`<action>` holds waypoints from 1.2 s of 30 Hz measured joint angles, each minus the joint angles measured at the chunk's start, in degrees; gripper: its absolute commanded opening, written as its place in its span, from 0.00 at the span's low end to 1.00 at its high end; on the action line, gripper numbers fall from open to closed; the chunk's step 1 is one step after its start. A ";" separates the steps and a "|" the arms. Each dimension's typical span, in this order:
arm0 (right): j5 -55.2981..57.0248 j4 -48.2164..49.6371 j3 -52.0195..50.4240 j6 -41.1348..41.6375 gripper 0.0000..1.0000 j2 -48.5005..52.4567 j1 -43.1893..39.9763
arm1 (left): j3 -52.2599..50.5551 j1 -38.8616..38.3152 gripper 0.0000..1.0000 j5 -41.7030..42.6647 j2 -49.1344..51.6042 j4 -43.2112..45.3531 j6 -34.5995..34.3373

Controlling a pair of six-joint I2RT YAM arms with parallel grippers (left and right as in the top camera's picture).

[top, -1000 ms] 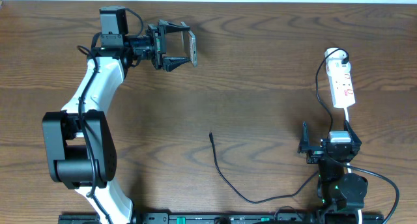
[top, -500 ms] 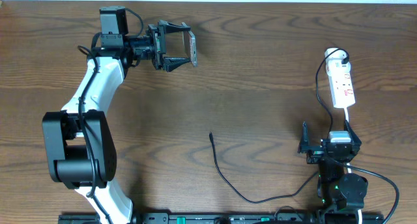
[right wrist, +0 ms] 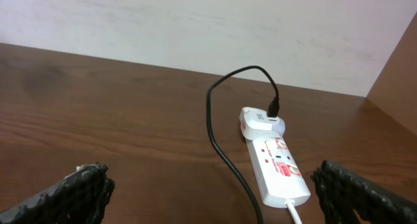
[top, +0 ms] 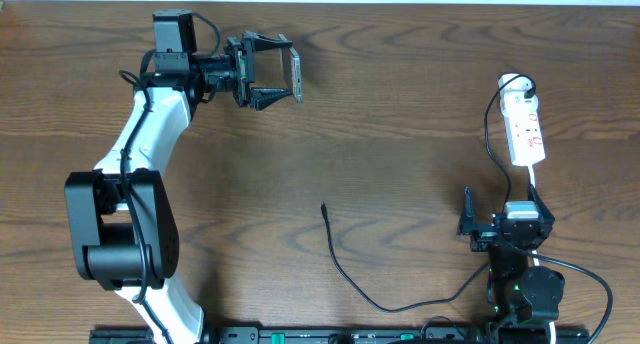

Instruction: Plug charger to phone and switch on socket

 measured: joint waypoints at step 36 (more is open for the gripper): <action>1.29 0.17 0.00 -1.79 0.99 0.00 0.00 | 0.00 -0.48 0.07 -9.38 0.00 -1.44 9.25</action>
